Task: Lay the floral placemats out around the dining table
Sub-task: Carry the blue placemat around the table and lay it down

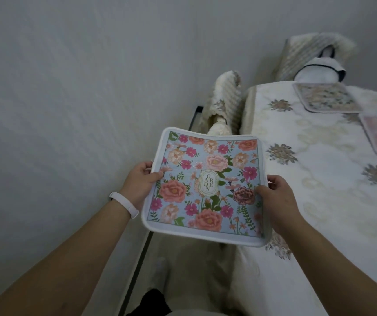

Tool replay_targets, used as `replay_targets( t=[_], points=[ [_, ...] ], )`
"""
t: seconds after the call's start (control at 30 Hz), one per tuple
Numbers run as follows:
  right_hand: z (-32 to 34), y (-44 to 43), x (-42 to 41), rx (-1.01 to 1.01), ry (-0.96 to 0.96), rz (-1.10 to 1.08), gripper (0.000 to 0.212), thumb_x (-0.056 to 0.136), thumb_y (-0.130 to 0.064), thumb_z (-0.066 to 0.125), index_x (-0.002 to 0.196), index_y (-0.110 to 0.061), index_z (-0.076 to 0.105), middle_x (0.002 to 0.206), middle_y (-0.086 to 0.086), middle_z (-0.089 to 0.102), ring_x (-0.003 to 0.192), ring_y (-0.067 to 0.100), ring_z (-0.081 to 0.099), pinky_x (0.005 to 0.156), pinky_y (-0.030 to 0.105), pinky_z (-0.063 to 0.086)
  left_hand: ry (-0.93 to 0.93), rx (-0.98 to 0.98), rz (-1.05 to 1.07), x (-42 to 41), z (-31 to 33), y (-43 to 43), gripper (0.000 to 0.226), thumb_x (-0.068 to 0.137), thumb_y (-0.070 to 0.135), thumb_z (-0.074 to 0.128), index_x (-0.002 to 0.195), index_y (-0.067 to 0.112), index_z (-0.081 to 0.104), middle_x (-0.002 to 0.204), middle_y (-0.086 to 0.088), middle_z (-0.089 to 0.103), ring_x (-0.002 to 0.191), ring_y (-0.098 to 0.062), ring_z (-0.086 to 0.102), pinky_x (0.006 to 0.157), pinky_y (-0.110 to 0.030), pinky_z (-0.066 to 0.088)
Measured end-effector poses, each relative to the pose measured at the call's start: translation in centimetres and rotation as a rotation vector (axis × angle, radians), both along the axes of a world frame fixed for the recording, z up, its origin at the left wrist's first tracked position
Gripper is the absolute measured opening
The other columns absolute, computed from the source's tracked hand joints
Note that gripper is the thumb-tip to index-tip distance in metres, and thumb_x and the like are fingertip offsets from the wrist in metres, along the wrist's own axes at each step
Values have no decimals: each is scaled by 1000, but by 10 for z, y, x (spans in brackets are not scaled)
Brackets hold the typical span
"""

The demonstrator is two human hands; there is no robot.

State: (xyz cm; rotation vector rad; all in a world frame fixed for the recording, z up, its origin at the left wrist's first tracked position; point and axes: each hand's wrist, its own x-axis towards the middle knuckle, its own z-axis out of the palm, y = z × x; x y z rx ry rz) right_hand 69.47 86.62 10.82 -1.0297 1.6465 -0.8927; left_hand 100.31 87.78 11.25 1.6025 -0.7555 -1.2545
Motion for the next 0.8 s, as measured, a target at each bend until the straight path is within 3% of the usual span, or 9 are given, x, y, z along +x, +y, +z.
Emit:
replay_targets(
  t=[0.13, 0.3, 0.43, 0.57, 0.8],
  points=[
    [-1, -20, 17, 15, 17, -178, 16, 95, -15, 55, 111, -18, 53, 97, 0, 65, 77, 17, 70, 44, 25, 51, 43, -9, -180, 15, -5, -76, 15, 88, 2, 64, 94, 14, 58, 88, -12, 72, 70, -30, 72, 63, -44, 59],
    [1, -38, 48, 37, 44, -377, 17, 96, -15, 54, 113, -16, 54, 96, -1, 66, 79, 17, 68, 55, 30, 50, 58, 45, -386, 30, -13, -157, 19, 88, 4, 65, 104, 12, 58, 99, -16, 71, 81, -37, 72, 76, -55, 58],
    [9, -41, 60, 26, 50, -531, 17, 95, -13, 54, 112, -15, 54, 96, 0, 66, 78, 17, 68, 56, 29, 50, 91, 67, -535, 19, -11, -205, 15, 89, 1, 62, 98, 11, 58, 93, -16, 69, 72, -33, 70, 69, -48, 60],
    [15, -32, 60, 19, 51, -675, 18, 94, -14, 55, 112, -15, 55, 97, 2, 68, 80, 20, 70, 61, 33, 54, 102, 72, -680, -6, -8, -235, 14, 89, 2, 63, 97, 12, 58, 98, -19, 68, 79, -37, 69, 76, -54, 57],
    [17, -16, 46, 11, 54, -880, 20, 93, -12, 55, 112, -15, 56, 96, 3, 69, 80, 24, 72, 64, 37, 56, 147, 91, -855, -56, -9, -258, 13, 90, 3, 63, 99, 11, 57, 93, -18, 72, 74, -33, 71, 71, -49, 59]
  ],
)
